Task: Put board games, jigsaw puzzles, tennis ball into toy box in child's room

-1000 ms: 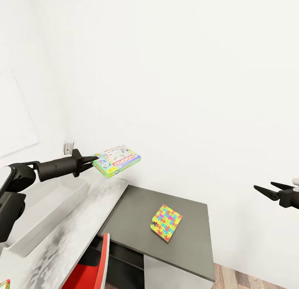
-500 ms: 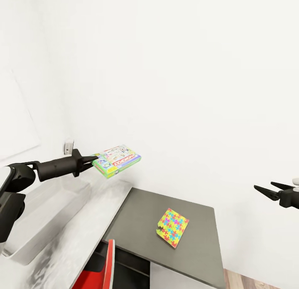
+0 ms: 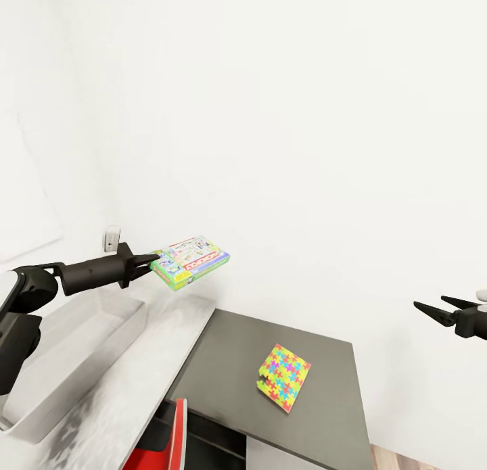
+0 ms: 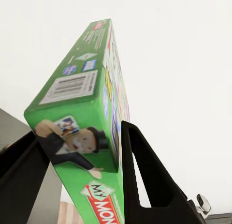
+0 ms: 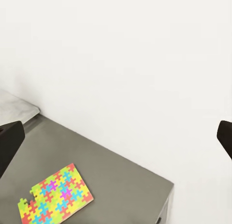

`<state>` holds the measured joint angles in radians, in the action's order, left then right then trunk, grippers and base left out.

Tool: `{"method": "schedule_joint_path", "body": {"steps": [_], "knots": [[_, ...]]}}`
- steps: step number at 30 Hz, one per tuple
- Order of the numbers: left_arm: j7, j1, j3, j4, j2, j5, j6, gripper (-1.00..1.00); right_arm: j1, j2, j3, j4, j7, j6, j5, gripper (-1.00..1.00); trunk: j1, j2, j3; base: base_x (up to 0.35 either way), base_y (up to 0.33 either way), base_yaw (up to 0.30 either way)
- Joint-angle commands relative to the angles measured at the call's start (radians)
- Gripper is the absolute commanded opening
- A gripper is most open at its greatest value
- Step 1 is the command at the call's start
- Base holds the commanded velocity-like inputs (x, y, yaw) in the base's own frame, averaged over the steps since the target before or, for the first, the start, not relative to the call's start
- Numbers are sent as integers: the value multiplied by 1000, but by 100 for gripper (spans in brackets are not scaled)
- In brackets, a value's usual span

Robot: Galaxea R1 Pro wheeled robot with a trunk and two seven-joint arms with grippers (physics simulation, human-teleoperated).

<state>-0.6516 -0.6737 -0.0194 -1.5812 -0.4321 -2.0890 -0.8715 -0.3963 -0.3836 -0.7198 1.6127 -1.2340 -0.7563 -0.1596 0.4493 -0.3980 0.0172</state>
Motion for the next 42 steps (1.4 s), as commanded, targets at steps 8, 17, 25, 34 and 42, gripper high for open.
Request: {"method": "schedule_joint_path", "body": {"steps": [8,17,25,34,42], "knots": [[-8,-1,0,0,-1,-11,1,-100,-1,0,-2,1,-10,-7,-9,100,1,-2,2,17,3,0],[-9,-1,0,-1,0,-11,-1,-100,-1,0,-3,1,-10,-7,-9,100,1,-2,2,69,34,0],[-20,0,56,3,-10,-7,-8,-100,-1,0,-3,1,-9,-6,-9,100,1,-2,2,2,1,0],[-22,0,125,26,-26,-5,-75,-100,-1,0,4,1,-16,-6,-9,100,1,-2,2,0,0,0],[-11,1,184,176,-127,8,-146,-100,-1,0,4,1,-28,-6,-9,100,1,-2,2,0,0,0]]}}
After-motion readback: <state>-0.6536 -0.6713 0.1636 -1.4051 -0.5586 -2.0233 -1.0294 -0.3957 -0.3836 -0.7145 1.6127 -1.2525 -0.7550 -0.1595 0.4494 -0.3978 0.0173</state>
